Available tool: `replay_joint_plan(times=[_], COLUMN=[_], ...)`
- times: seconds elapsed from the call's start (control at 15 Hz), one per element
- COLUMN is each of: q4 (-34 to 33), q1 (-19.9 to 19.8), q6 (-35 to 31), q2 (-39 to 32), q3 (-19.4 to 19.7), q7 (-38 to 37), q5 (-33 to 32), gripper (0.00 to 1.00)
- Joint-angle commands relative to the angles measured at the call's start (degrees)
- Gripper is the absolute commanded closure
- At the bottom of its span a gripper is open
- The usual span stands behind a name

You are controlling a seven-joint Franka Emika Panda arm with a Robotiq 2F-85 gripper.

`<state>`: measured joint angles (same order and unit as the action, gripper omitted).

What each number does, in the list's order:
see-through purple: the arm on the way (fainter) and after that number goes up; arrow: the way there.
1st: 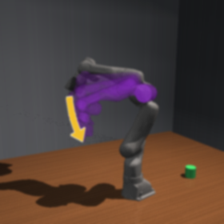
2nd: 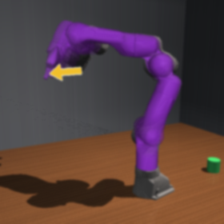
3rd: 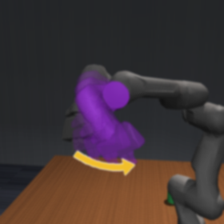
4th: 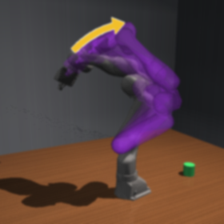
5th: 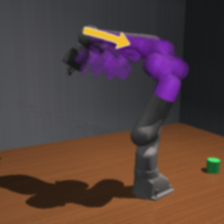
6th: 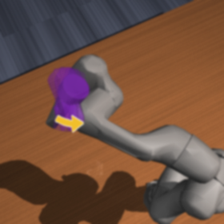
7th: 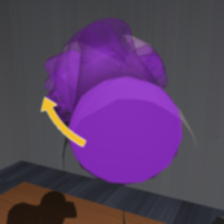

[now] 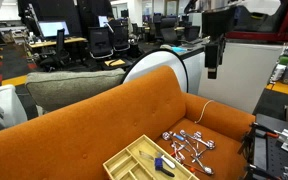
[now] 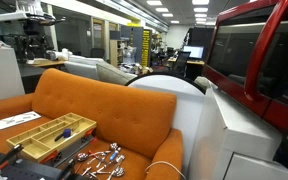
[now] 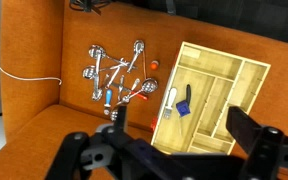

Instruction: Open the microwave door

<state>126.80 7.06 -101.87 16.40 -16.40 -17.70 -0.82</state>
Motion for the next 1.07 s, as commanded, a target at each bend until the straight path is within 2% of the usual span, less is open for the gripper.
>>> replay_joint_plan(times=[0.0,0.47,0.73,1.0], q4=[-0.1,0.8,2.6,6.2], q1=[1.0,1.3,0.6,-1.5], q6=[0.1,-1.8,-5.3,-5.8], q2=[-0.1,1.0,2.9,5.9], q3=[0.9,1.8,4.0,7.3], q7=[-0.2,1.6,1.3,-1.1], q5=[-0.2,1.2,3.7,4.0], gripper=[0.0,0.0,0.0,0.0])
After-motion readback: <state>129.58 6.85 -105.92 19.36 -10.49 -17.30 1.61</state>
